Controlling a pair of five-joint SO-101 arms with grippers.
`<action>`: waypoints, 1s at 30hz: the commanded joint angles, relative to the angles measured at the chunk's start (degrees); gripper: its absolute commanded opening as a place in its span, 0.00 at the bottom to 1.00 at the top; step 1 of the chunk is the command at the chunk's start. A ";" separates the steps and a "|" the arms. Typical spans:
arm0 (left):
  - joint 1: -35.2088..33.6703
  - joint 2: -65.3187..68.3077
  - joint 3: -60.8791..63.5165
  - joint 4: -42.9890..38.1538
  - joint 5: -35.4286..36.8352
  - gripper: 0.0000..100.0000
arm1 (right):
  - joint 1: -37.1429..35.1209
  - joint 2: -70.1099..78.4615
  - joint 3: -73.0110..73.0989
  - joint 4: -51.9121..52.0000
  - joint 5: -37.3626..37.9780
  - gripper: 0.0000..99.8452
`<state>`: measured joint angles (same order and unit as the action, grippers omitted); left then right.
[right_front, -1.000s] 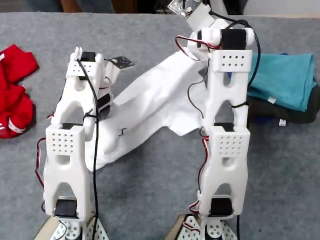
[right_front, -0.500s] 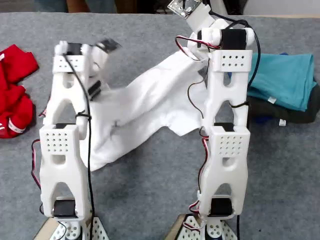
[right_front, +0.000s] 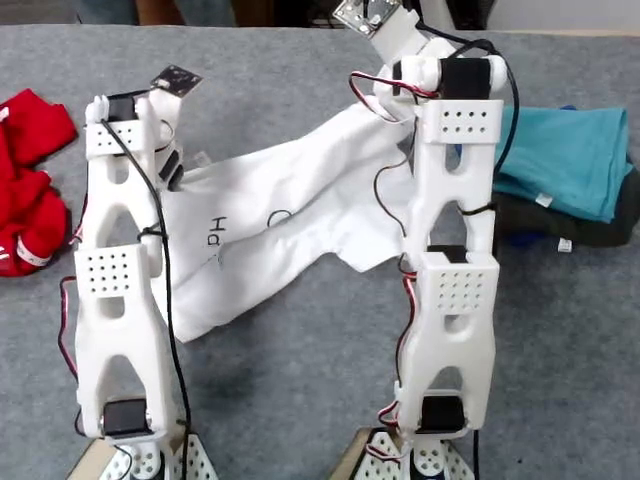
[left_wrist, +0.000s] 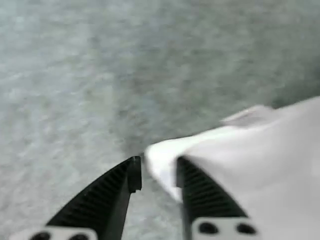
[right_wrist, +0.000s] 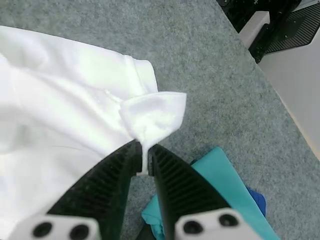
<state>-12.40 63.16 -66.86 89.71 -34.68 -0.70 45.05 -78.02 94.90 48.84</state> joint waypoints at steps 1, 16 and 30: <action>-1.10 0.53 -2.86 0.18 0.35 0.27 | -0.35 -3.12 -0.13 -1.05 0.35 0.01; 0.13 3.52 -2.86 0.09 -4.04 0.27 | -0.97 -3.12 -0.13 -1.05 0.26 0.01; -0.66 2.99 -2.95 4.40 -7.03 0.03 | -1.05 -3.56 -1.01 -1.14 -0.97 0.01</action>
<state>-11.87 66.59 -69.67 92.09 -41.80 -1.23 45.05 -78.02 94.90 48.84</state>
